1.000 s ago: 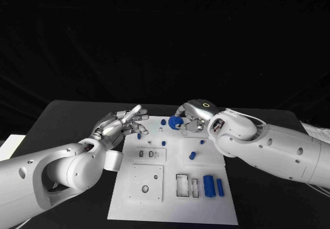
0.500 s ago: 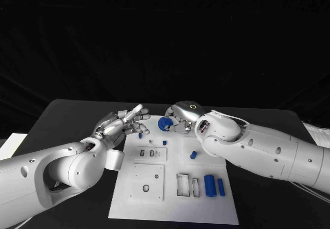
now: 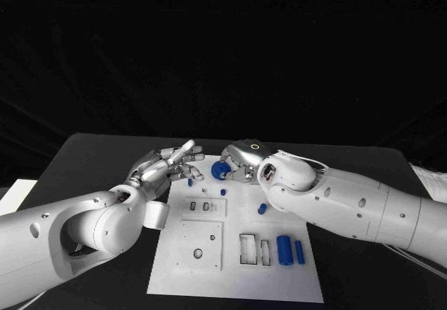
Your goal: Assemble the parts on the task board
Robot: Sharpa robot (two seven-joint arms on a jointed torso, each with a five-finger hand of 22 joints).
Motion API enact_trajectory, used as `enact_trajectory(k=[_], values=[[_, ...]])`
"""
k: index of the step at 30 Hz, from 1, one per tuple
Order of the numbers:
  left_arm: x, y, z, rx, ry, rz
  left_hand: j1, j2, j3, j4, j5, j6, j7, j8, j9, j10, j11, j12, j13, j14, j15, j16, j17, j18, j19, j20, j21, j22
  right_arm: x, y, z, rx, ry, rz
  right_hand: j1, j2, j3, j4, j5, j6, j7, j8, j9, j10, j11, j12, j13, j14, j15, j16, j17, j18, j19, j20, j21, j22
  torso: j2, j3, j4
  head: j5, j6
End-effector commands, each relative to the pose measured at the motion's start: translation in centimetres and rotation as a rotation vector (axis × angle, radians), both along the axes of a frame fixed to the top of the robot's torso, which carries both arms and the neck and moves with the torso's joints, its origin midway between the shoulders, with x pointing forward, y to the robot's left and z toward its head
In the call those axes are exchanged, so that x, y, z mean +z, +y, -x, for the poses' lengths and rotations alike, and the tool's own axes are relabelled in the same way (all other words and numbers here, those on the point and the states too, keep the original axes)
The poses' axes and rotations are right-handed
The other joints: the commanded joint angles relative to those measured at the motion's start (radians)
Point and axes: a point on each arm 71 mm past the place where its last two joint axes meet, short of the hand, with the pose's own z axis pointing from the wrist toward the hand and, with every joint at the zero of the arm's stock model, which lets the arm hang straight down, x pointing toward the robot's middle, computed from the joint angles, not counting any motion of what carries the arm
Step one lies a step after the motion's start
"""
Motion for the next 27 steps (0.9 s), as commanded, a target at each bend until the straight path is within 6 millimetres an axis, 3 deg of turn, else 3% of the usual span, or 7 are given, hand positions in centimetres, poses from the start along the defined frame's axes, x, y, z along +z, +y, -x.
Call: enact_trajectory(k=[1, 12, 19, 24, 27], values=[[0.15, -0.25, 0.03, -0.021, -0.008, 0.014, 0.004, 0.007, 0.0, -0.007, -0.004, 0.0, 0.004, -0.003, -0.001, -0.001, 0.005, -0.005, -0.001, -0.008, 0.002, -0.005, 0.001, 0.01, -0.007, 0.003, 0.005, 0.002, -0.28, 0.22, -0.01, 0.002, 0.007, 0.029, -0.013, 0.001, 0.007, 0.001, -0.006, 0.021, -0.016, -0.007, 0.006, 0.063, -0.001, -0.006, 0.2, 0.092, -0.001, 0.001, 0.197, -0.01, 0.041, -0.006, 0.004, 0.136, 0.0, -0.0002, 0.0002, 0.0, -0.002], [0.16, -0.28, 0.06, -0.023, -0.007, 0.014, 0.004, 0.007, 0.0, -0.007, -0.004, 0.0, 0.004, -0.003, -0.001, -0.001, 0.005, -0.005, -0.001, -0.008, 0.002, -0.005, 0.001, 0.01, -0.007, 0.003, 0.005, 0.002, -0.35, 0.58, 0.11, 0.012, 0.007, 0.027, -0.042, -0.018, 0.002, 0.006, -0.018, -0.001, -0.004, -0.042, 0.002, 0.051, 0.01, -0.025, 0.186, 0.091, 0.007, 0.0, 0.194, -0.01, 0.041, 0.0, 0.003, 0.136, -0.001, -0.0003, -0.0006, 0.001, -0.004], [0.17, -0.33, 0.11, -0.025, -0.006, 0.014, 0.004, 0.007, 0.0, -0.007, -0.004, 0.0, 0.004, -0.003, -0.001, -0.001, 0.005, -0.005, -0.001, -0.008, 0.002, -0.005, 0.001, 0.01, -0.007, 0.003, 0.005, 0.002, -0.37, 0.59, 0.11, 0.005, 0.009, 0.027, -0.071, -0.033, -0.018, 0.017, -0.062, -0.027, 0.006, -0.08, -0.002, 0.034, 0.019, -0.053, 0.165, 0.091, 0.018, 0.0, 0.195, -0.01, 0.04, 0.01, 0.002, 0.133, 0.0, -0.0002, -0.0005, 0.001, -0.005], [0.18, -0.31, 0.12, -0.025, -0.006, 0.014, 0.004, 0.008, 0.0, -0.008, -0.004, -0.001, 0.004, -0.004, -0.001, -0.001, 0.006, -0.005, -0.002, -0.008, 0.002, -0.006, 0.001, 0.01, -0.007, 0.003, 0.005, 0.002, -0.35, 0.54, 0.07, 0.0, 0.008, 0.023, -0.121, -0.044, -0.052, 0.067, -0.131, -0.07, 0.021, -0.124, -0.01, 0.019, 0.033, -0.076, 0.148, 0.091, 0.031, 0.0, 0.196, -0.01, 0.039, 0.023, 0.001, 0.132, 0.0, -0.0001, -0.0011, 0.0, -0.004], [0.18, -0.3, 0.12, -0.025, -0.005, 0.014, 0.004, 0.008, 0.0, -0.009, -0.004, -0.001, 0.004, -0.004, -0.001, -0.002, 0.006, -0.006, -0.002, -0.009, 0.002, -0.006, 0.002, 0.01, -0.008, 0.003, 0.006, 0.002, -0.35, 0.44, 0.06, -0.002, 0.008, 0.021, -0.143, -0.044, -0.062, 0.113, -0.137, -0.067, 0.024, -0.134, -0.008, 0.019, 0.037, -0.076, 0.149, 0.092, 0.036, 0.001, 0.197, -0.009, 0.039, 0.028, 0.002, 0.133, 0.0, 0.0, -0.0011, 0.0, -0.003]])
